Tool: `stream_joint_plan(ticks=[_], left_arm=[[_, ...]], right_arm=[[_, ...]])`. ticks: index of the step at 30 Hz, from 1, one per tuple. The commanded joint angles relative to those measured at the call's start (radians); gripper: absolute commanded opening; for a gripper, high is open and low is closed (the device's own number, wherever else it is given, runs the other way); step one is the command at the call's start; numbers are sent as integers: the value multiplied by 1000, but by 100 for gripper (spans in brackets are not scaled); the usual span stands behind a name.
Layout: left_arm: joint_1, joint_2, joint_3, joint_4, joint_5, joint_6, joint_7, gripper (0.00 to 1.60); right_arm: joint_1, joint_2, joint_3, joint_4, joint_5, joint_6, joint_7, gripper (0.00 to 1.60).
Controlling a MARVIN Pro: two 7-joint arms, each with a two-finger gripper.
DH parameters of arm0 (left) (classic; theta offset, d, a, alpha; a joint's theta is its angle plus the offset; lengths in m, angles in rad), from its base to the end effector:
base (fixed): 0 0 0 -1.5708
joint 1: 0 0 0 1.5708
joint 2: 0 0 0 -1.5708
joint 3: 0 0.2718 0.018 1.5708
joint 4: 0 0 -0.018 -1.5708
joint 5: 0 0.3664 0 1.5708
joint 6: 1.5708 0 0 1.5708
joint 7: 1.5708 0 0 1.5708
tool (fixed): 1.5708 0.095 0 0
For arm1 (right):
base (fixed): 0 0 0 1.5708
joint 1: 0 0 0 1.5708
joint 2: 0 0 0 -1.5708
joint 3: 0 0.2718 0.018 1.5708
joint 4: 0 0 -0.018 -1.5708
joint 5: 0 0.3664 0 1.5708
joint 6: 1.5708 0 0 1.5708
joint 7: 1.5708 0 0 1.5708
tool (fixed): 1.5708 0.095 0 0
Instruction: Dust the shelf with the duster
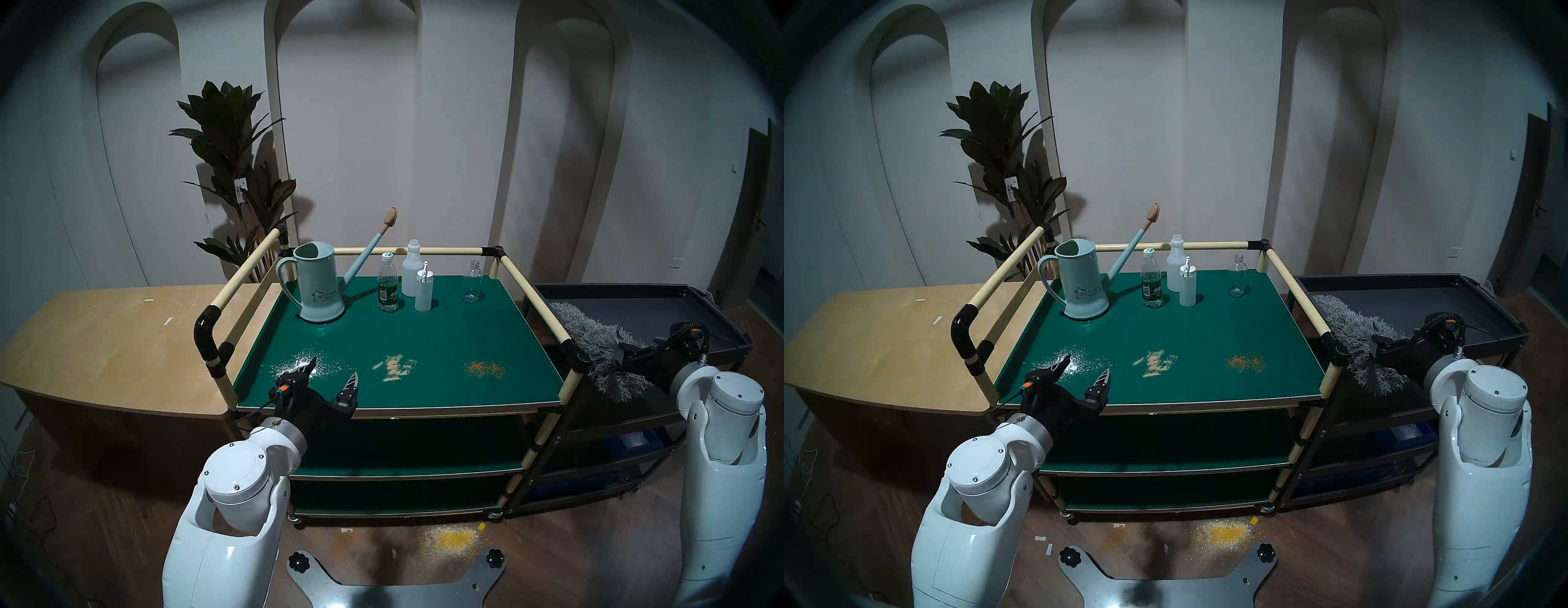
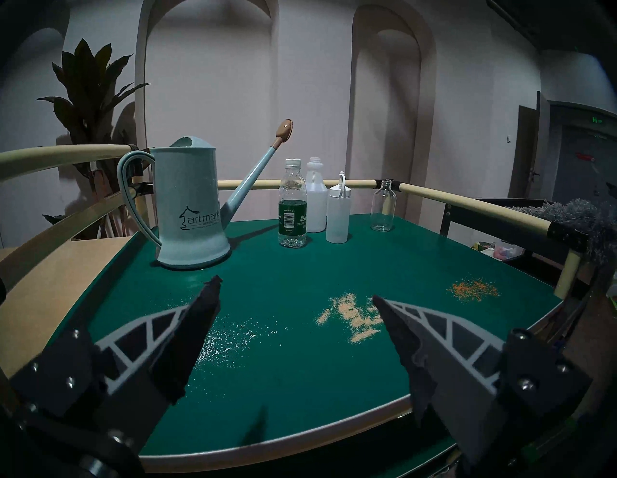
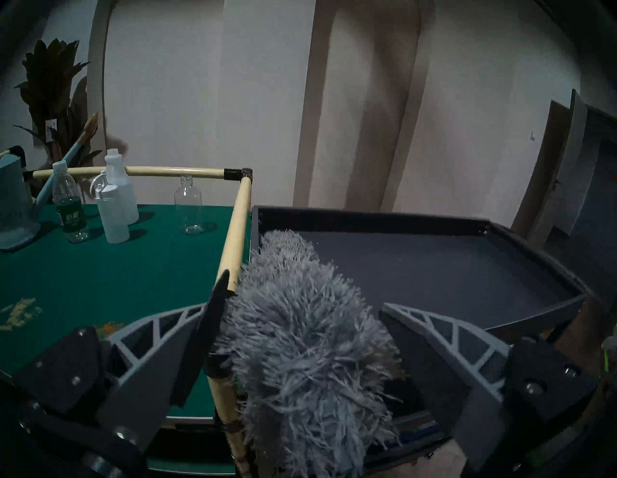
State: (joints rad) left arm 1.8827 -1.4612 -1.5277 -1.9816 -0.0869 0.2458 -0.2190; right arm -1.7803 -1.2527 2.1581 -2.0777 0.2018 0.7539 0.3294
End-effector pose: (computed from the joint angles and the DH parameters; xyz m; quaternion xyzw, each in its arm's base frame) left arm 0.3892 -0.0280 -0.2609 0.7511 -0.1038 0.6430 0.1081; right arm 0.3621 -0.2322 -0.1335 0.8120 -0.0258 0.5775 0.0806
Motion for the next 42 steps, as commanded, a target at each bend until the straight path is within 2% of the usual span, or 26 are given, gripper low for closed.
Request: stream_joint_plan(ticks=[1,5,15,23,31,42], left_arm=[[-54,-17,5,0,11,-5,24,160],[-66,-25,17,11,19,-1,41,160],[-86,-45,45,24,56,9,94,160],[-100,-62,62,33,78,21,132,160],[-109,-74,78,48,90,31,157,160],[-117,-79,85,53,95,34,174,160]], right_arm=[[113,113,51,101,39,15,117,160],[147,154,55,185,41,18,193,160],[224,258,12,374,43,8,371,160],[240,345,-44,511,36,-45,519,160],[263,392,-95,618,30,-106,577,160],[287,375,-137,657,20,-132,574,160]])
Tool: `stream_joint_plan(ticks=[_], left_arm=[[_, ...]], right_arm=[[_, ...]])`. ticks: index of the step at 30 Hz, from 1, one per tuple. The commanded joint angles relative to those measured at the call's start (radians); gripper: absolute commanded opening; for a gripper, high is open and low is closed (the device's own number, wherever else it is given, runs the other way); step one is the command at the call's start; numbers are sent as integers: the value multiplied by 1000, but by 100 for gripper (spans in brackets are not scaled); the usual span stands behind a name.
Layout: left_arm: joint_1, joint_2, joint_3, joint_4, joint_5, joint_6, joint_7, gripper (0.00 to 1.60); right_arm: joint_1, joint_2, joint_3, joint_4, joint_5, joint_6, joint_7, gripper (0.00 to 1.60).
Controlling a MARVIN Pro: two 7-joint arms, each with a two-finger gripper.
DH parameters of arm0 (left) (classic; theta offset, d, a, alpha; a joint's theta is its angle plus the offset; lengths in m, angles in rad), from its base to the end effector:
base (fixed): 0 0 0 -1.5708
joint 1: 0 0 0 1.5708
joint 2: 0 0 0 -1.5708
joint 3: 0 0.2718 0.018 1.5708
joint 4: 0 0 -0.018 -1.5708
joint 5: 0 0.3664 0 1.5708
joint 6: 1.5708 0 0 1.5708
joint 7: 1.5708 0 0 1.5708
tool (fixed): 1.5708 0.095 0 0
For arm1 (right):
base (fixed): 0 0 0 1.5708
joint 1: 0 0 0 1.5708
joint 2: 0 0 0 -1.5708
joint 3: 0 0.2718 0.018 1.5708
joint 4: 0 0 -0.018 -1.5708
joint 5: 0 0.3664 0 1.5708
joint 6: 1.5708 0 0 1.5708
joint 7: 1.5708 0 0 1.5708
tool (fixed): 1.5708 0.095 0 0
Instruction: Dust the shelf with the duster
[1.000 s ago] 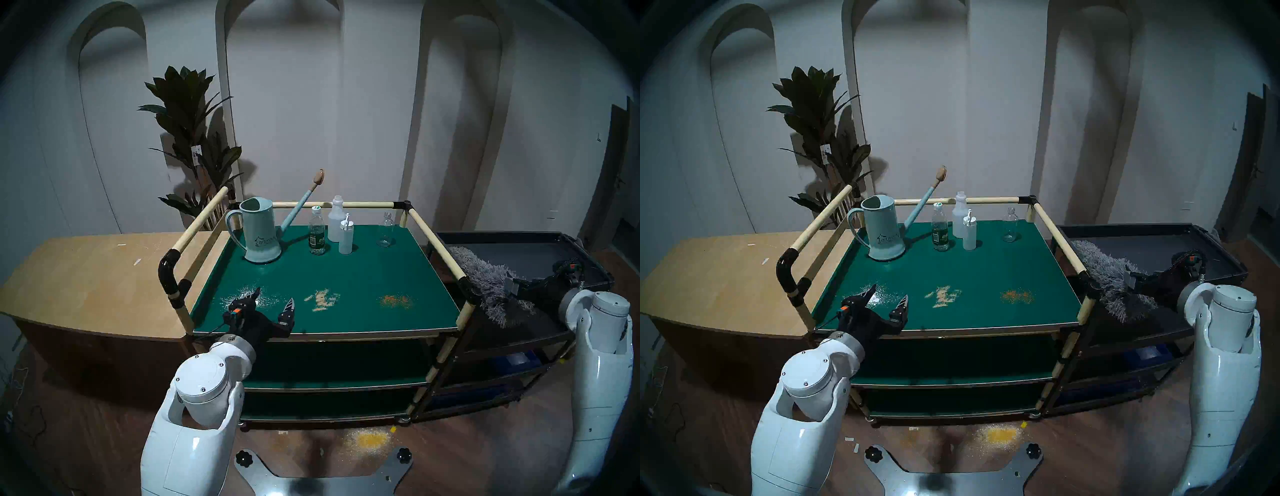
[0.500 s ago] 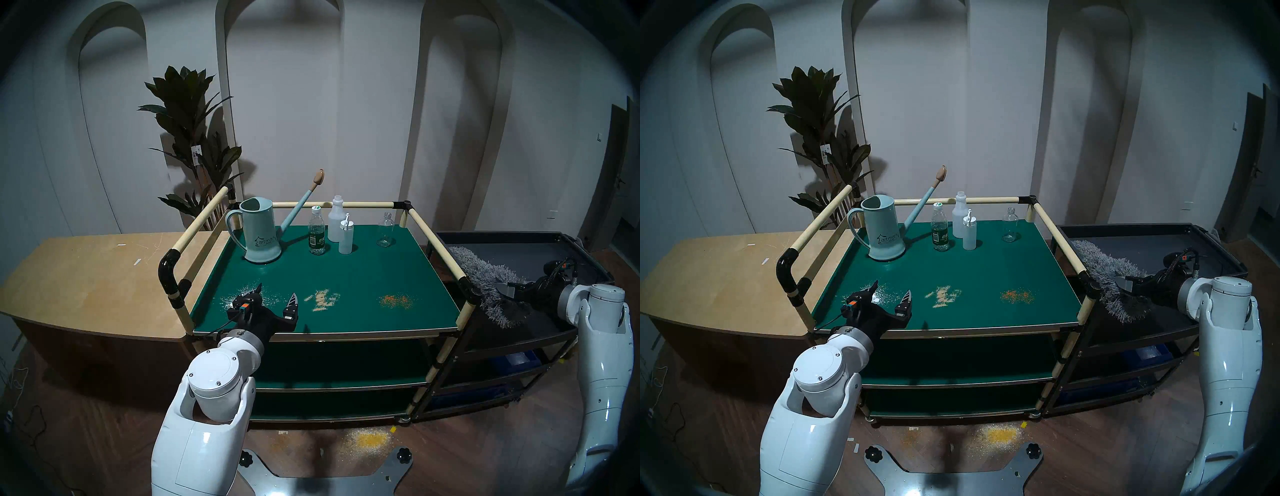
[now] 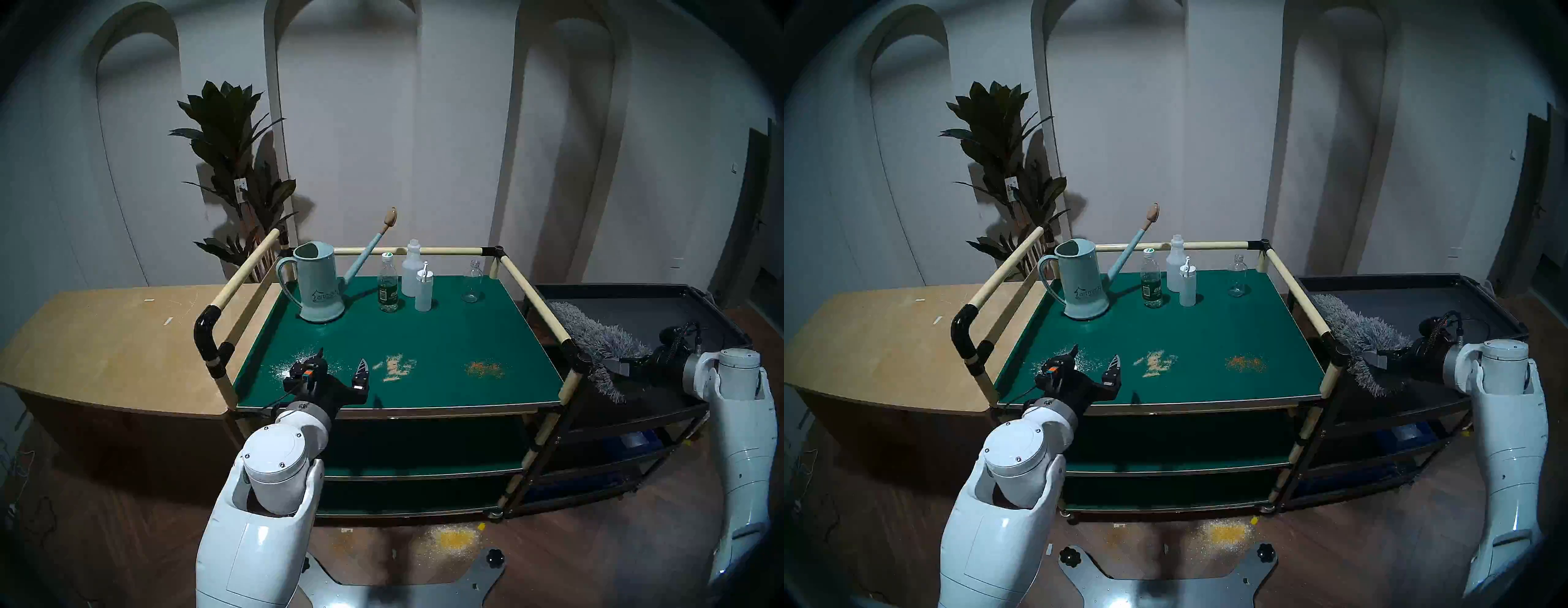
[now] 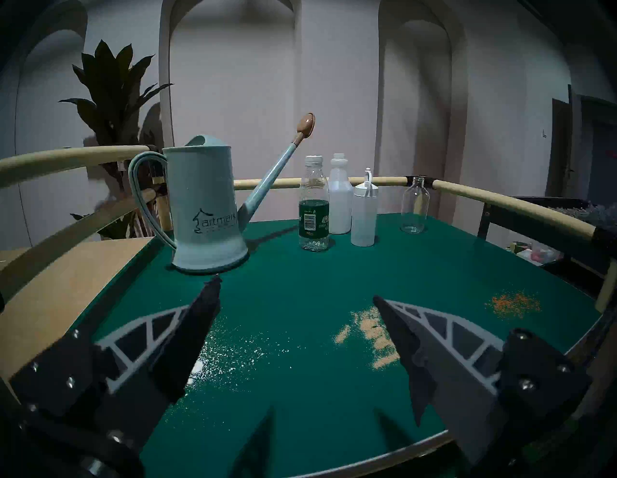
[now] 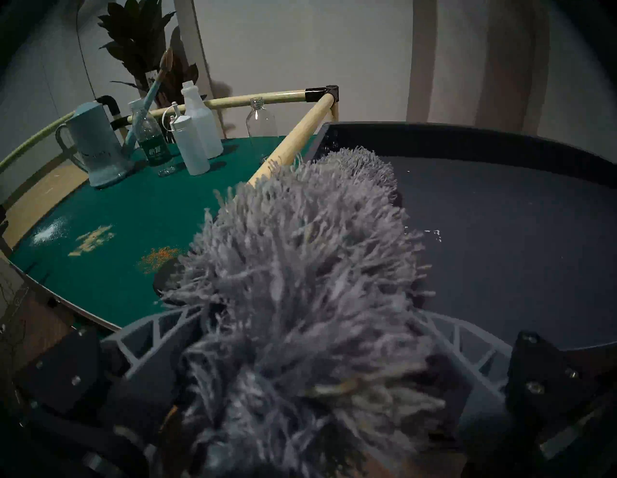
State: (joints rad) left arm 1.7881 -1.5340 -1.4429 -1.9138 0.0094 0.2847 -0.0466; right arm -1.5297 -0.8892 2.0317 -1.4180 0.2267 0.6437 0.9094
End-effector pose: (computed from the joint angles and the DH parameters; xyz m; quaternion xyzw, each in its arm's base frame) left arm 0.4137 -0.0574 -0.2575 0.7589 -0.0708 0.6452 0.0537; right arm 0.4214 -0.3219 -0.1975 -0.8661 -0.0922 -0.4796 0.1071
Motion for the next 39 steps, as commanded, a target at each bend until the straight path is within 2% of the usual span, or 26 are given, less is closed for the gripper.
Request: stream_joint_plan(ticks=[1,11,16,20,23,26,31,34,36,39], left_arm=[[-24,-6,-1,-14,-1,-4,3,160],[-12,1,-19,-19,-9,-8,6,160],[-6,4,-29,-20,-14,-11,3,160],[-3,7,-34,-23,-18,-11,-2,160],[1,10,-40,-24,-24,-12,-6,160],[2,14,-46,-24,-29,-11,-10,160],[-1,21,-53,-17,-39,-12,-22,160],[-4,24,-55,-12,-44,-14,-27,160],[-6,27,-57,-11,-48,-13,-31,160],[-8,32,-59,-9,-52,-14,-39,160]], right_arm=[[38,9,-16,2,-7,-25,-9,160],[39,-31,-38,-16,-7,-31,-35,160],[30,-65,-43,-38,-15,-15,-81,160],[18,-84,-46,-58,-19,19,-117,160],[8,-95,-47,-75,-28,84,-155,160],[-12,-105,-46,-98,-38,104,-182,160],[-22,-122,-37,-125,-40,180,-214,160],[-30,-130,-36,-133,-45,191,-226,160],[-35,-137,-34,-141,-49,200,-238,151],[-35,-147,-30,-147,-52,214,-252,153]])
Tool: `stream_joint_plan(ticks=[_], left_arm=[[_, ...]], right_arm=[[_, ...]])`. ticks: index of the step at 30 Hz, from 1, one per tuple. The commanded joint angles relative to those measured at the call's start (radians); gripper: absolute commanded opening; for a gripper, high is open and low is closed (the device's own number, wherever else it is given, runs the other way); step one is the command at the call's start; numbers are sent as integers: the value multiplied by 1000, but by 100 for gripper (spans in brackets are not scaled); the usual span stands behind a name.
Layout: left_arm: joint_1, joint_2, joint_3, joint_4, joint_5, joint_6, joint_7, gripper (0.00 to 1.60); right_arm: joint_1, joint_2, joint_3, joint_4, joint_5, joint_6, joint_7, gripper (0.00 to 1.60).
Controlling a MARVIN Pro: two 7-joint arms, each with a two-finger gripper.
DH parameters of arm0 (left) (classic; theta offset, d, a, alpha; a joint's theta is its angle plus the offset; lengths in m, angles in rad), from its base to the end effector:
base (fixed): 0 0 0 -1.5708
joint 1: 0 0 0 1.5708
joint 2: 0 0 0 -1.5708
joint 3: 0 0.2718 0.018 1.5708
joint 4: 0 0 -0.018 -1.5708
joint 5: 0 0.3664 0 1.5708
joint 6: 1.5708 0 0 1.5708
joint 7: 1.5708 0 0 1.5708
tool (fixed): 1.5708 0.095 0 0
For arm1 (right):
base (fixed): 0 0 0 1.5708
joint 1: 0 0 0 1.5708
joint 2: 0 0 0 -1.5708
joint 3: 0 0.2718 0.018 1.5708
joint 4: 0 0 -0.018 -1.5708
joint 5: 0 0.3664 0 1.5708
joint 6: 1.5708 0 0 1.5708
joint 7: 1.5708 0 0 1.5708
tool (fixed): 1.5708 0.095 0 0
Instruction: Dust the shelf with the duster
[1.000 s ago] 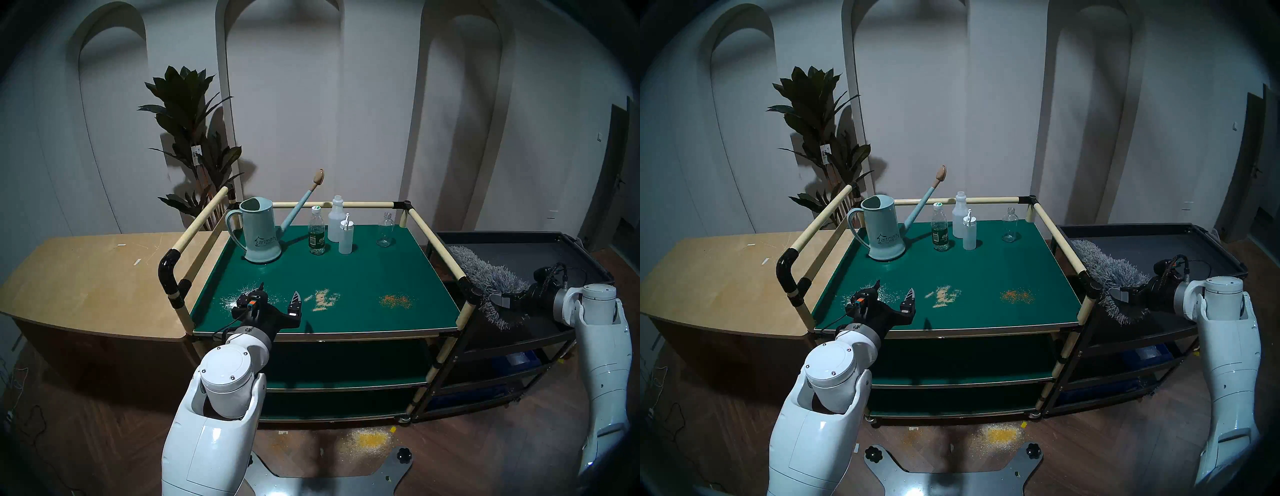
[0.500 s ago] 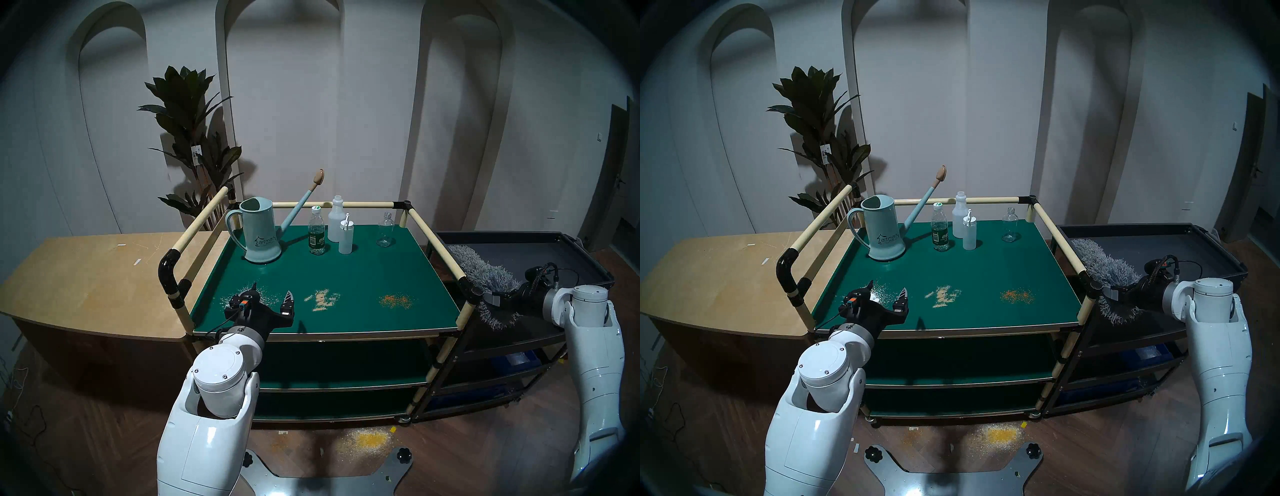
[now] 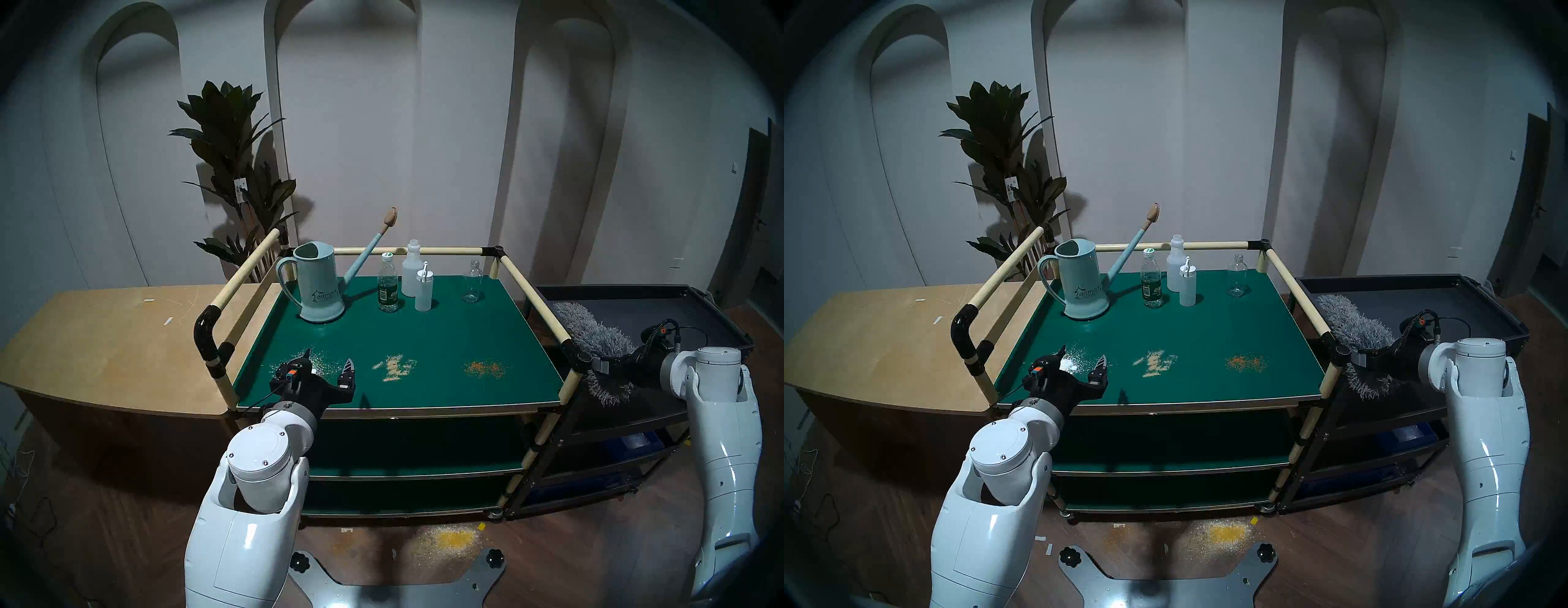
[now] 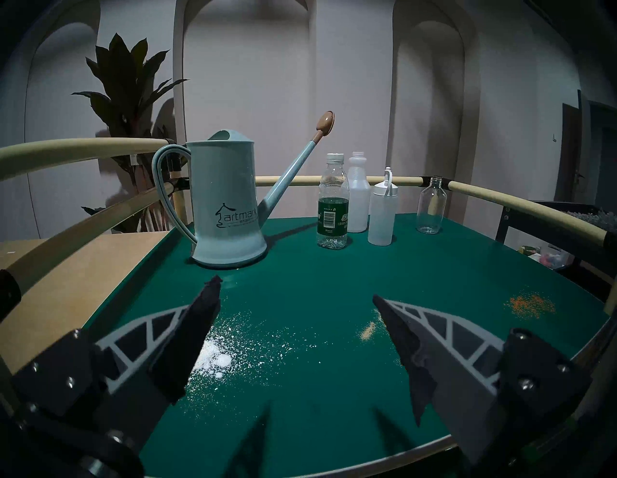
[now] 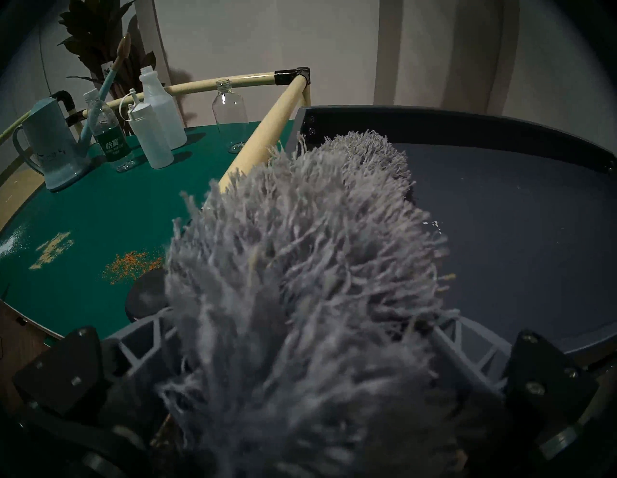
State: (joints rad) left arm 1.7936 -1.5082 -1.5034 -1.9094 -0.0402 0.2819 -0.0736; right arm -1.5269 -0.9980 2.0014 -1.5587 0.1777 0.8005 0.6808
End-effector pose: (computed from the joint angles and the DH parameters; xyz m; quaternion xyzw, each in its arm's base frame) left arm 0.4149 -0.0291 -0.2617 0.7624 -0.0578 0.6423 0.0529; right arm 0.4330 -0.2829 -0.1991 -0.8855 -0.0357 -0.4607 0.0490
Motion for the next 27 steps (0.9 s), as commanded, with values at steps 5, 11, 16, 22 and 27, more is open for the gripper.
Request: stream_joint_plan(ticks=[5,11,16,22,27], left_arm=[[-16,13,-4,-9,-8,-13,-18,160],[-16,13,-9,-8,-12,-15,-17,160],[-13,15,-12,-9,-14,-12,-16,160],[-12,15,-15,-9,-16,-13,-15,160],[-14,15,-14,-8,-15,-13,-15,160]], right_arm=[[-39,-47,-5,-22,-5,72,-32,61],[-36,-56,-6,-33,-7,88,-43,0],[-28,-65,-8,-41,-6,95,-55,0],[-19,-76,17,-72,11,118,-60,0],[-14,-70,55,-121,28,141,-50,0]])
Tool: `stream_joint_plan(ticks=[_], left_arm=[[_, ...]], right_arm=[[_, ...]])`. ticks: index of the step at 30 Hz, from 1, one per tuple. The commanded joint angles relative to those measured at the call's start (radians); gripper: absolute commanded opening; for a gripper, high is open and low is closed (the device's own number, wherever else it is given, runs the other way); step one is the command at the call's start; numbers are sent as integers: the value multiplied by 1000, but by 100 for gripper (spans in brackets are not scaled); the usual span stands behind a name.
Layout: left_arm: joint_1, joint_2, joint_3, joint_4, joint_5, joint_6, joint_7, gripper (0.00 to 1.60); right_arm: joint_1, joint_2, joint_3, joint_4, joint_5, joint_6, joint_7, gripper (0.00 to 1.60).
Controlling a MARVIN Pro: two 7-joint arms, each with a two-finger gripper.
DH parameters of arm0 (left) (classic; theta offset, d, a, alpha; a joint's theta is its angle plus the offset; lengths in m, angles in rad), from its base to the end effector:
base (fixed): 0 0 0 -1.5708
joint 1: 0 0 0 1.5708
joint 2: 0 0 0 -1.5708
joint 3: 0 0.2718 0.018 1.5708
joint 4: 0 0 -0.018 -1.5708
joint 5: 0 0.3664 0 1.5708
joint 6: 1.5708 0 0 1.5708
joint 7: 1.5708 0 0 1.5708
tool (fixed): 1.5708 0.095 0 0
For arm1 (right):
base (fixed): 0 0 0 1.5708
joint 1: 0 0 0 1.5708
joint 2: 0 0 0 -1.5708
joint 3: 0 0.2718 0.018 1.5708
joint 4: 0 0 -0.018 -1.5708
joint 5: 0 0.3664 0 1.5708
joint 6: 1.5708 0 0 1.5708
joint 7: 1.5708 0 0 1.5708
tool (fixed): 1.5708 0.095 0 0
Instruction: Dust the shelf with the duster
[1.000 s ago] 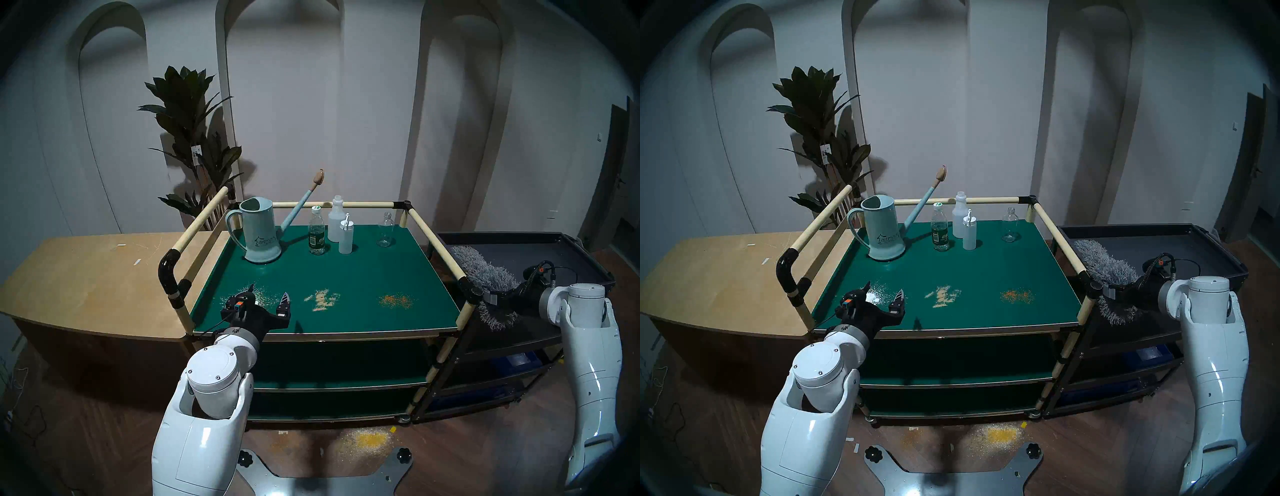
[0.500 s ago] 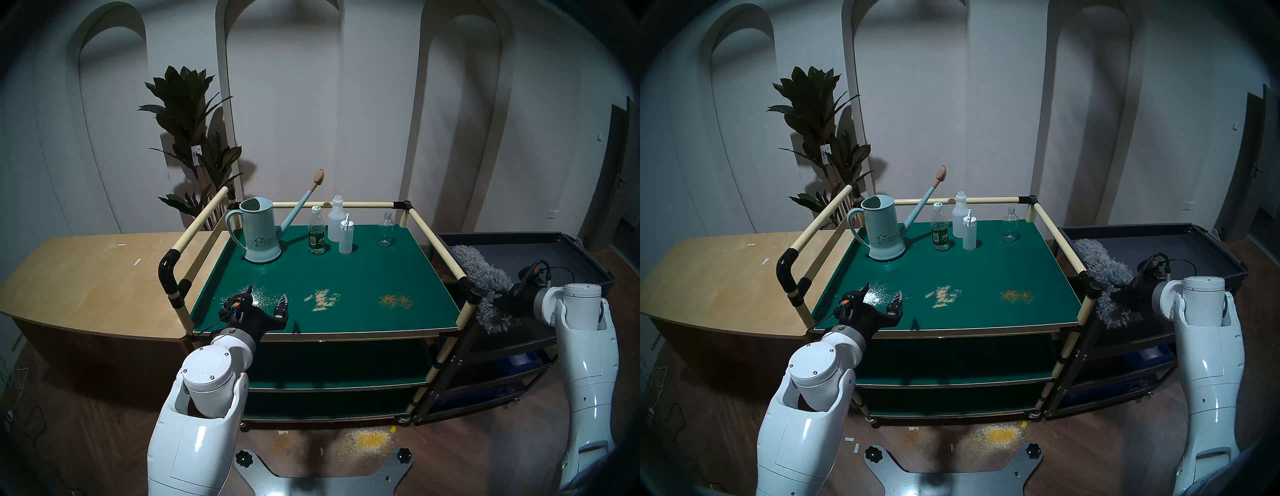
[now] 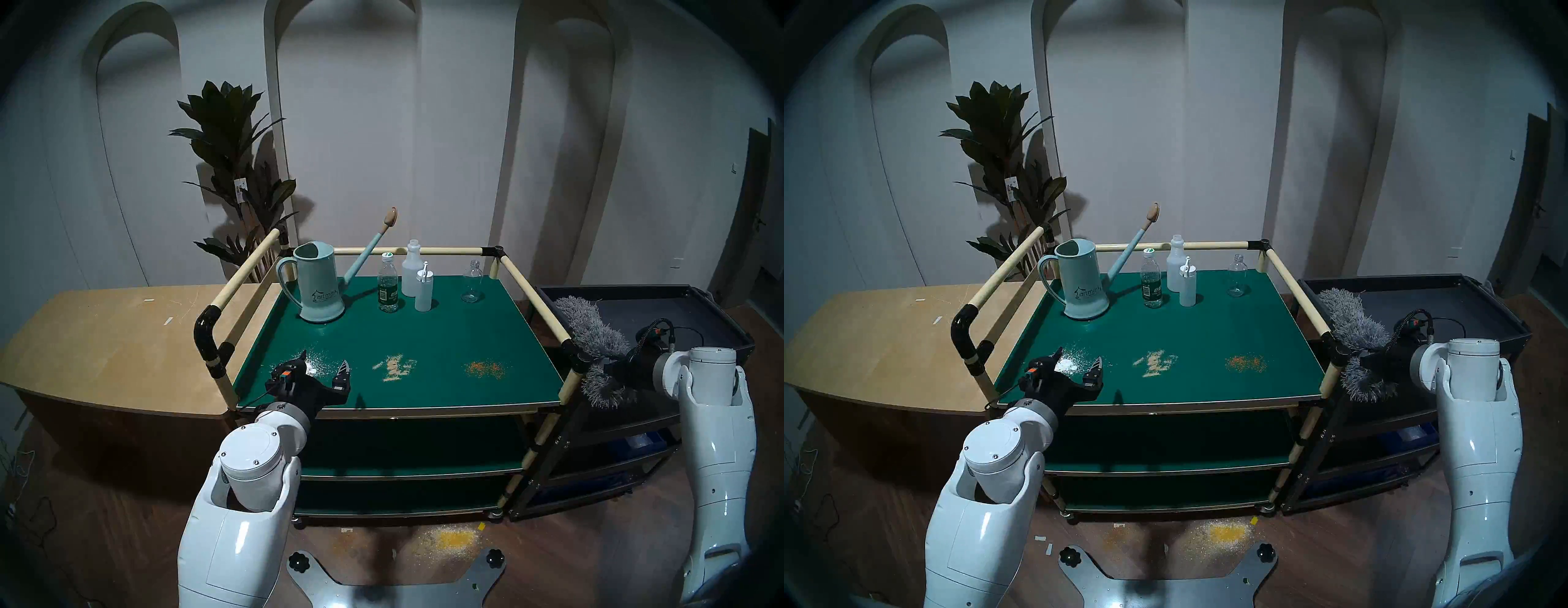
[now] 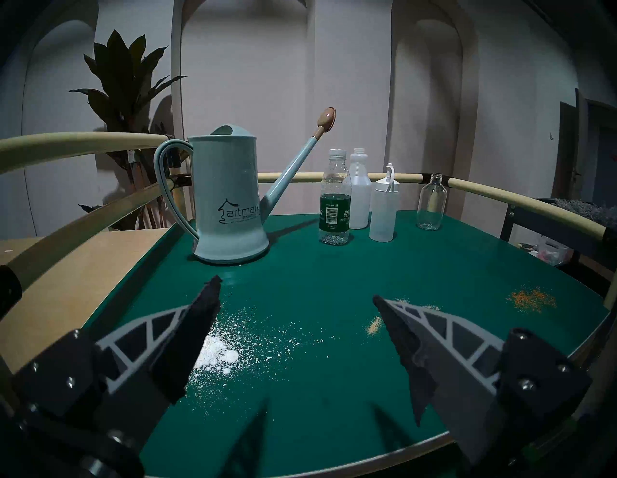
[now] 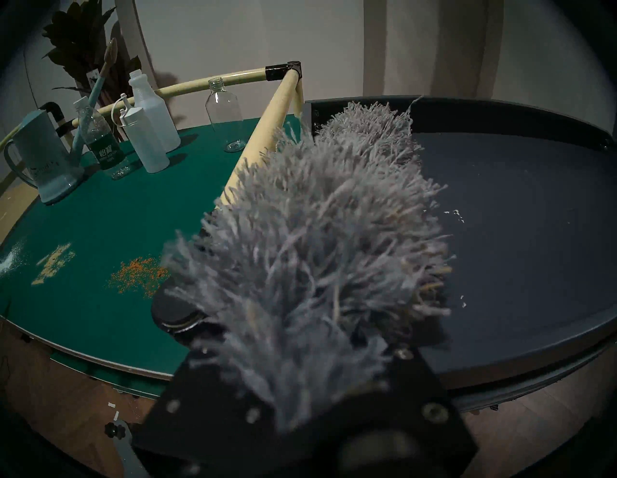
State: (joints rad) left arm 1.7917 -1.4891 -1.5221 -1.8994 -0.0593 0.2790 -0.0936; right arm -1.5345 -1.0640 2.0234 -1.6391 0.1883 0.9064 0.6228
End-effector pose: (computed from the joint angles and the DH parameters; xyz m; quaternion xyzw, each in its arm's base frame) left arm 0.4159 -0.0194 -0.2651 0.7641 -0.0607 0.6399 0.0550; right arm 0.4278 -0.2656 -0.1925 -0.8896 0.0010 -0.4528 0.0597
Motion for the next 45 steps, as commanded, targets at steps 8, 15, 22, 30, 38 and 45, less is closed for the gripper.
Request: stream_joint_plan(ticks=[8,15,22,30,38,45], left_arm=[[-17,-8,12,-15,6,-11,5,160],[-19,-12,17,-15,7,-11,10,160],[-17,-19,22,-14,10,-14,22,160],[-4,-25,10,-29,9,-34,49,160],[21,-33,-9,-67,6,-63,71,160],[48,-36,-24,-87,5,-82,83,160]], right_arm=[[14,12,71,-55,33,34,13,0],[29,25,95,-69,37,49,17,0],[45,27,114,-115,71,54,56,0],[43,28,105,-187,120,54,111,0],[23,24,75,-234,153,54,137,0],[5,13,50,-279,187,54,140,0]])
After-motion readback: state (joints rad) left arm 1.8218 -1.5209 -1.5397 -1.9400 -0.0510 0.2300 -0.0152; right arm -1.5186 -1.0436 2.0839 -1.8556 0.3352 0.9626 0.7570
